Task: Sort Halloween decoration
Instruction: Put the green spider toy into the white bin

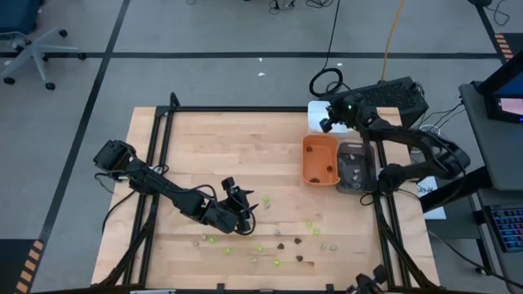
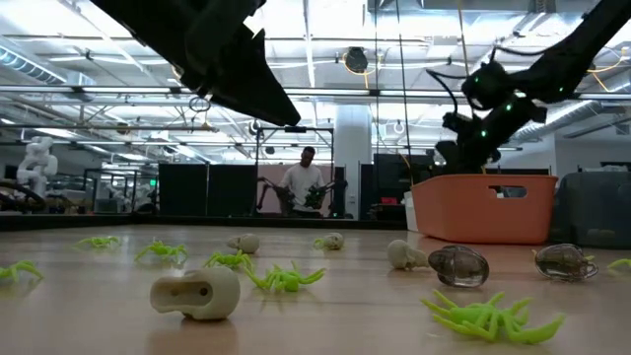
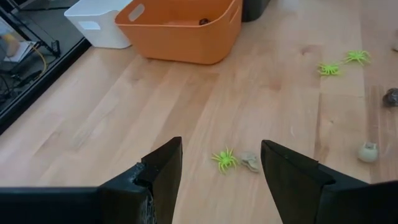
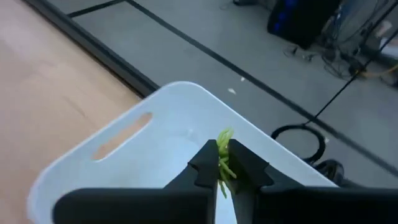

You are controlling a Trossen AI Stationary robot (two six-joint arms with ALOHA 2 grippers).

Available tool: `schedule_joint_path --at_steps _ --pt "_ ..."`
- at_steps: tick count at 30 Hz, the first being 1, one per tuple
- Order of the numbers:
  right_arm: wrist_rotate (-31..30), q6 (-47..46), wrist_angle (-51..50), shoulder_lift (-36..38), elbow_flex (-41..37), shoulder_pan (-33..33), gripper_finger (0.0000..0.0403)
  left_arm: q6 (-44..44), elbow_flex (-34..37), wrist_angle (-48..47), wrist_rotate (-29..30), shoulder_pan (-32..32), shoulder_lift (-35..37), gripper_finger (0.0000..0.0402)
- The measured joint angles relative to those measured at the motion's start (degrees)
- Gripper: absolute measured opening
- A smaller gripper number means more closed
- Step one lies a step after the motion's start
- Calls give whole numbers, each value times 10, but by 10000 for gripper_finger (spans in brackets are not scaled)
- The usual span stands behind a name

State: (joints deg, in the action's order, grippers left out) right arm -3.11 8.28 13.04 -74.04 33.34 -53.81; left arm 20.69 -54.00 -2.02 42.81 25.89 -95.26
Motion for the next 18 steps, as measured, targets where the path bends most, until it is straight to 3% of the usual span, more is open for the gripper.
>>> schedule_joint_path --at_steps 6,12,15,18 --pt "-2 -15 26 -28 0 -12 88 14 0 -4 -1 0 0 216" --pt "-43 -23 -6 20 0 -7 170 30 0 -2 -11 0 0 216" --pt "9 -45 -54 79 0 6 193 45 0 -4 -27 0 0 216" --pt "113 -80 -103 149 -1 35 201 60 0 -8 -38 1 0 216"
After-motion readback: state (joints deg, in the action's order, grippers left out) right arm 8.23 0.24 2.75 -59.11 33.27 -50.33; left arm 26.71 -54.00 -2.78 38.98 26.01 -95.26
